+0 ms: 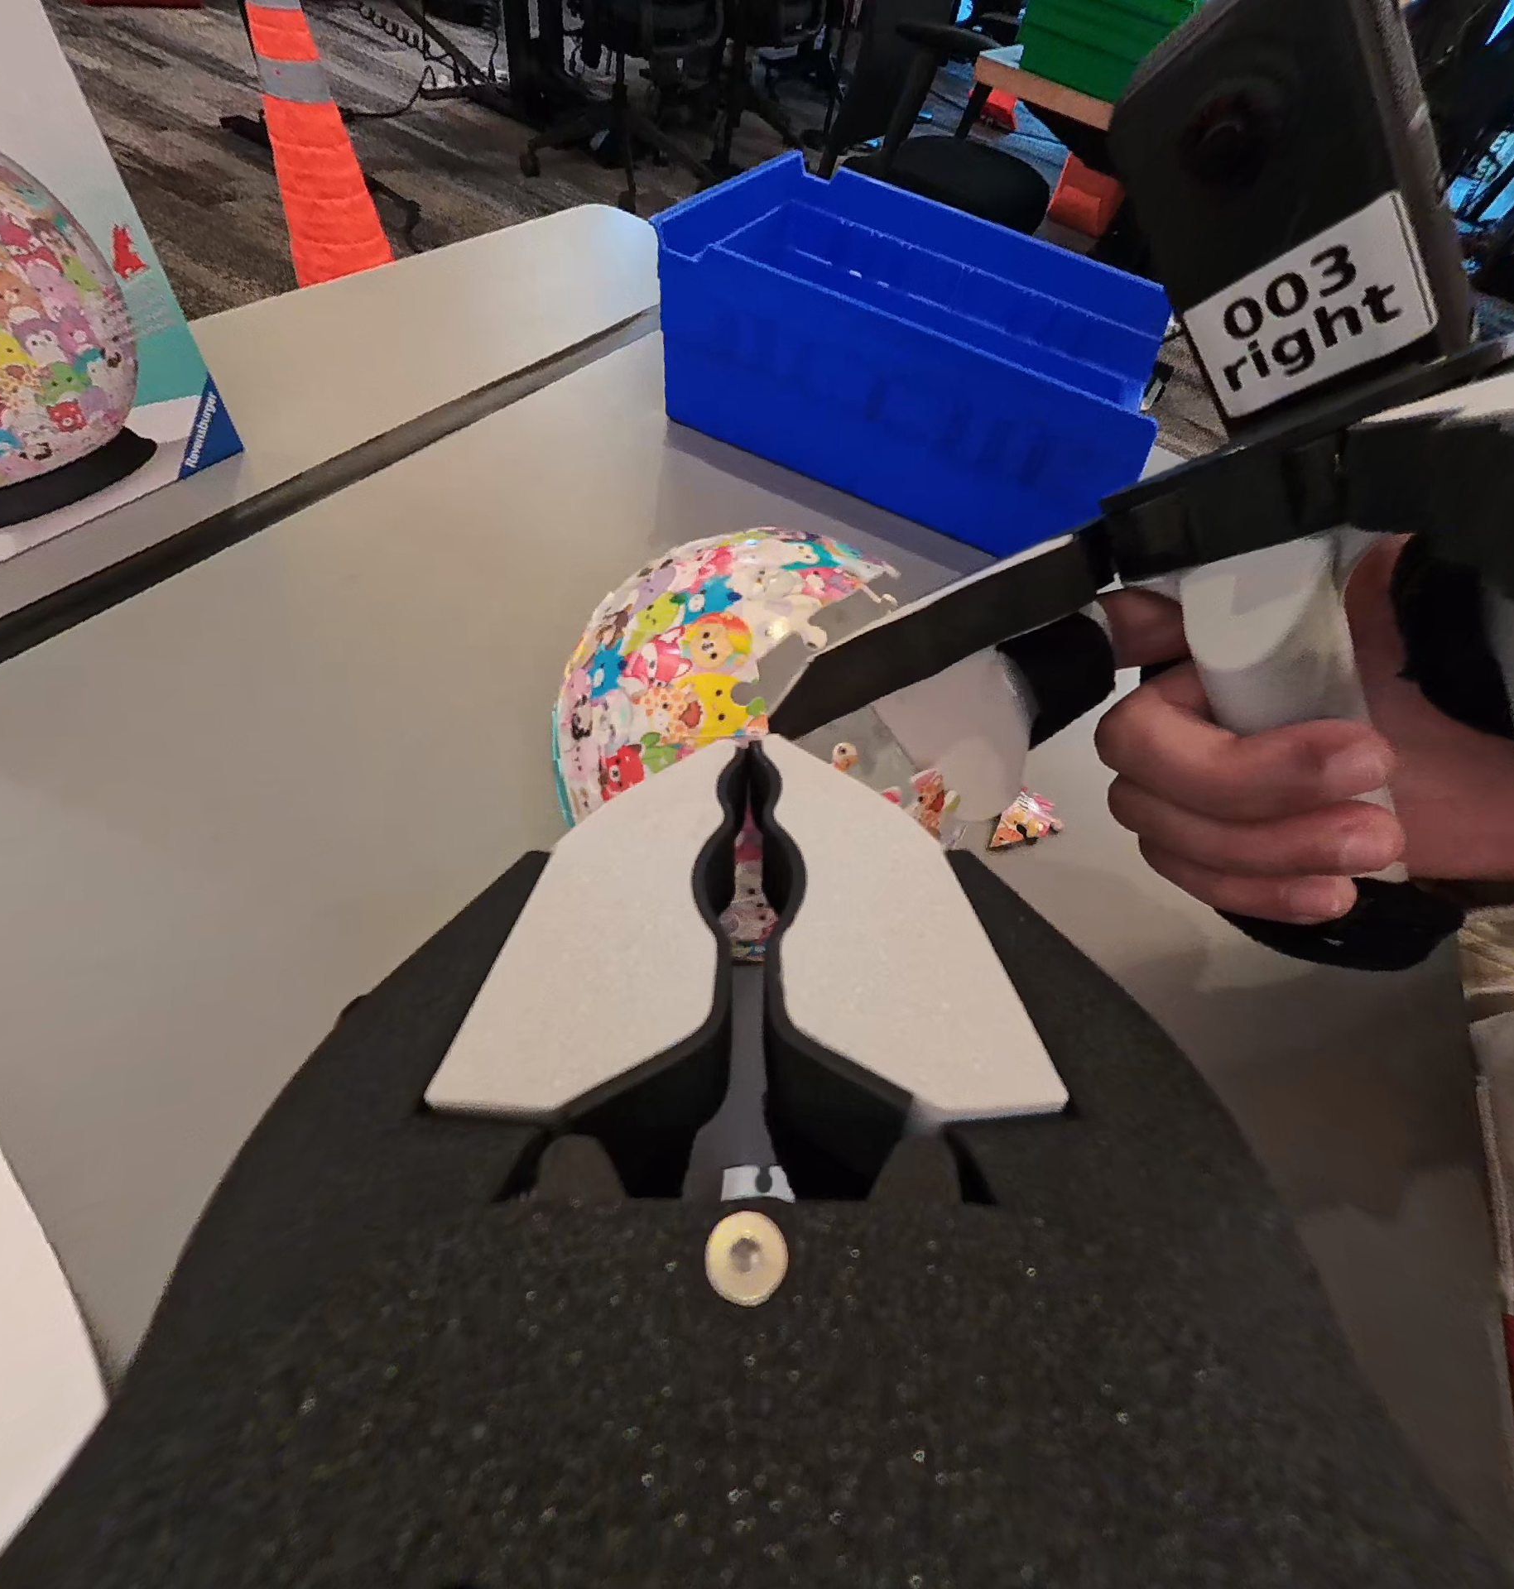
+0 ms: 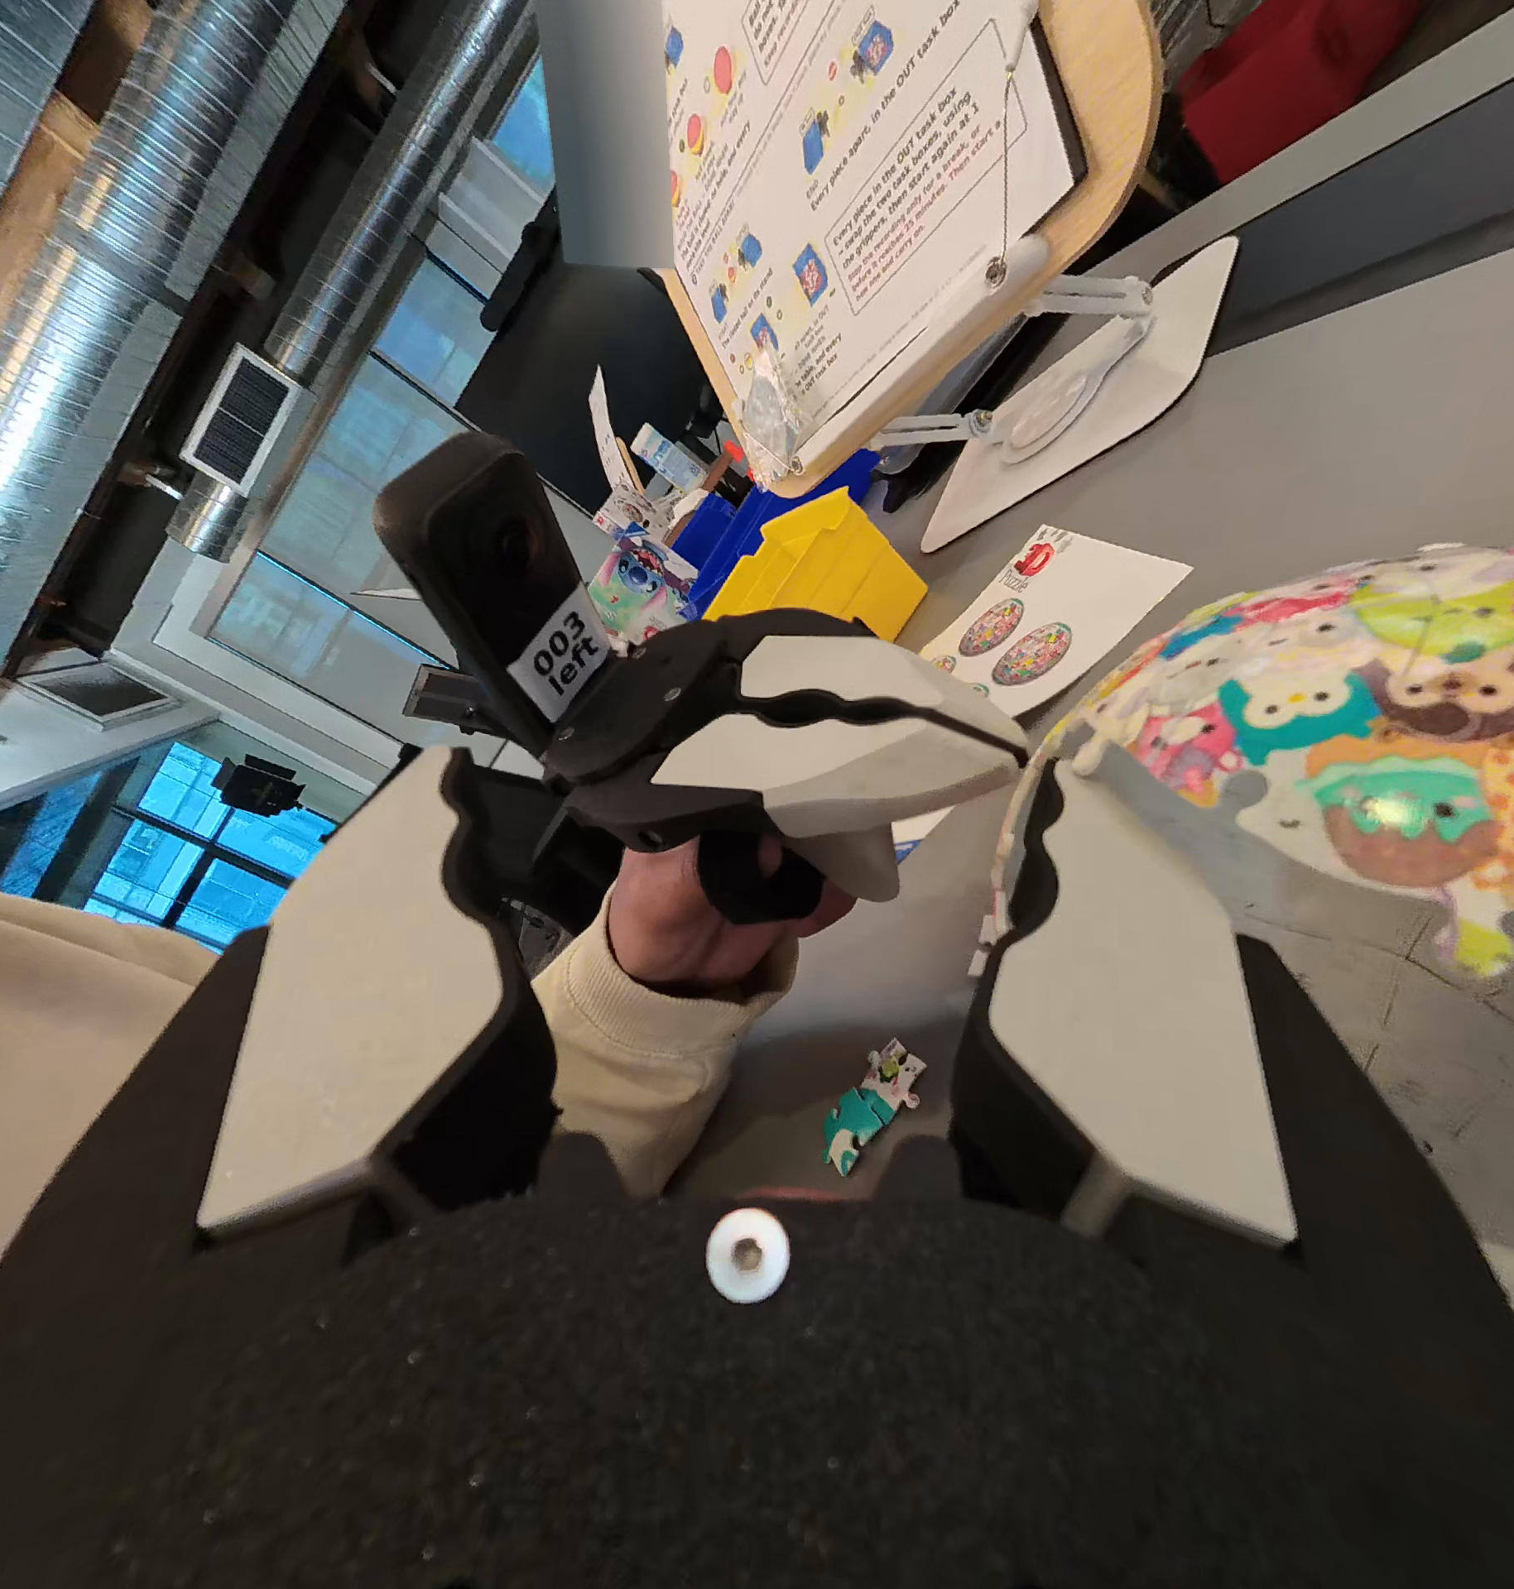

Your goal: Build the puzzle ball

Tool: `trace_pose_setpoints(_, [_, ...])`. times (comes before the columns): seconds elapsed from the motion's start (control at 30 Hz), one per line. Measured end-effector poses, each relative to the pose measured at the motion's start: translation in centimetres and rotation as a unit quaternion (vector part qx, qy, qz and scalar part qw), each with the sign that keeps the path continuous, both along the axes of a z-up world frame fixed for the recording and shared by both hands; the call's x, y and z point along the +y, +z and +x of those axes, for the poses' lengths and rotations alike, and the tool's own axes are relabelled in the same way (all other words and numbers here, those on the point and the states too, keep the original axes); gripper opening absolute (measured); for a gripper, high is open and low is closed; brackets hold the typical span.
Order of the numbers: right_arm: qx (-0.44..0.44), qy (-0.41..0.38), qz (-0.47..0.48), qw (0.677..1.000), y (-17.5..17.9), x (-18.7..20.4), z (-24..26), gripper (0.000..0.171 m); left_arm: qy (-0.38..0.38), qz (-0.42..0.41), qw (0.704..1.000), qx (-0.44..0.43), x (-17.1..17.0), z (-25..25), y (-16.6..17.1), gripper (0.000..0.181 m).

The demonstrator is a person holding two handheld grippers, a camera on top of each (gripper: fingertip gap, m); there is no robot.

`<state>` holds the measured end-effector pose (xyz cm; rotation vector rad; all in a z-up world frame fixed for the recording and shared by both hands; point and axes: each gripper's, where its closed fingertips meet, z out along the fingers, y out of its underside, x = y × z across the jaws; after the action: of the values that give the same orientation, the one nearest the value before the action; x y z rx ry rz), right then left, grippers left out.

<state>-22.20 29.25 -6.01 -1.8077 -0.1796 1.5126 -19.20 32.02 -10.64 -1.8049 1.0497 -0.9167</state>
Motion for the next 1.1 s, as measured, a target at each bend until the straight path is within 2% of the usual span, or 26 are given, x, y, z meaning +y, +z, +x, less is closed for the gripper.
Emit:
trace_pose_setpoints(0.2, [-0.014,0.003,0.023,1.000,1.0,-1.9,1.0,0.112,0.011,0.008,1.000,-0.004,-0.2,-1.0,1.1,0.000])
trace_pose_setpoints(0.3, [-0.071,0.062,0.090,0.991,1.1,-5.7,2.5,0.083,-0.035,-0.017,0.999,-0.005,-3.0,-1.8,0.9,0.000])
trace_pose_setpoints(0.37, [-0.158,0.122,0.140,0.970,-1.9,-8.5,3.9,0.051,-0.078,-0.045,0.996,0.013,-6.0,-2.3,-0.6,0.004])
trace_pose_setpoints(0.43, [-0.301,0.159,0.131,0.931,-8.0,-10.2,5.5,0.054,-0.084,-0.056,0.994,0.033,-8.1,-3.1,-2.6,0.005])
trace_pose_setpoints(0.47, [-0.345,0.183,0.121,0.912,-10.4,-11.2,6.0,0.054,-0.078,-0.059,0.994,0.039,-8.9,-3.5,-3.4,0.005])
trace_pose_setpoints(0.5, [-0.375,0.188,0.116,0.900,-12.2,-11.7,6.2,0.045,-0.069,-0.066,0.994,0.043,-9.5,-3.8,-4.2,0.005])
trace_pose_setpoints(0.53, [-0.399,0.179,0.125,0.890,-13.3,-11.8,6.1,0.044,-0.059,-0.076,0.994,0.045,-10.0,-4.0,-4.7,0.005])
trace_pose_setpoints(0.7, [-0.486,0.145,0.207,0.837,-15.4,-11.6,5.5,0.038,-0.037,-0.097,0.994,0.044,-12.2,-4.4,-5.8,0.005])
trace_pose_setpoints(0.8, [-0.507,0.155,0.211,0.821,-16.5,-11.1,5.3,0.036,-0.045,-0.086,0.992,0.076,-13.0,-3.9,-6.7,0.010])
trace_pose_setpoints(0.93, [-0.498,0.161,0.189,0.831,-16.7,-10.5,5.3,0.040,-0.065,-0.058,0.987,0.136,-13.8,-3.2,-8.4,0.018])
trace_pose_setpoints(1.0, [-0.492,0.165,0.181,0.836,-16.6,-10.6,5.4,0.030,-0.064,-0.047,0.986,0.147,-14.0,-3.1,-8.8,0.018])
trace_pose_setpoints(1.1, [-0.504,0.157,0.188,0.829,-16.6,-10.6,5.7,0.030,-0.057,-0.038,0.987,0.144,-14.0,-2.9,-8.8,0.017])
